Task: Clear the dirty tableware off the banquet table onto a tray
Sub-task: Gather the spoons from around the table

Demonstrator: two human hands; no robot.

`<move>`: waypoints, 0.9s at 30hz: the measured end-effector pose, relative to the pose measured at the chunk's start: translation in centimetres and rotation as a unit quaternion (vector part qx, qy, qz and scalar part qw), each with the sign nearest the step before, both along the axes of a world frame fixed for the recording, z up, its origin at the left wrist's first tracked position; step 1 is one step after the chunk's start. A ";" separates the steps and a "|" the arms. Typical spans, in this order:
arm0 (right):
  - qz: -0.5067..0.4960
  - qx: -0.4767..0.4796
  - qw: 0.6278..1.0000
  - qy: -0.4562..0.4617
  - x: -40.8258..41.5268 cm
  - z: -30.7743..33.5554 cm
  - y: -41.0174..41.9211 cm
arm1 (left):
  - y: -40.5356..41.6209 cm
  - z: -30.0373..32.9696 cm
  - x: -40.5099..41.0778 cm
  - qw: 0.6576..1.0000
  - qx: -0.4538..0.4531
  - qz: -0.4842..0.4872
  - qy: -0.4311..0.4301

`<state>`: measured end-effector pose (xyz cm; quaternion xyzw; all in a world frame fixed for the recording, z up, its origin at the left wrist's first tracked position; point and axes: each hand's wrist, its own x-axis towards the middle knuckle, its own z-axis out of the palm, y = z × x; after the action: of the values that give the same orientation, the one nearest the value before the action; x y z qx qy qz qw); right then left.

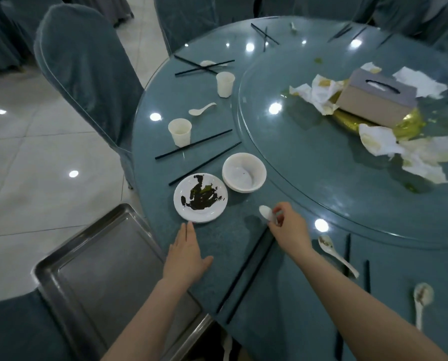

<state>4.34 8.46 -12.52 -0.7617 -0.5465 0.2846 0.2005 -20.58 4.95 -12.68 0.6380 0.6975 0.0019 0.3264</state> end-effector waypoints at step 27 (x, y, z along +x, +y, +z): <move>-0.223 0.009 0.973 0.054 15.8 0.1 -11.2 | -3.7 1.7 14.8 0.991 0.011 -0.110 -0.075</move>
<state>20.10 -2.76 -12.43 -0.8458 -0.3541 0.2689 0.2950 -5.75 1.29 -11.00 0.7126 0.5961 0.0216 0.3693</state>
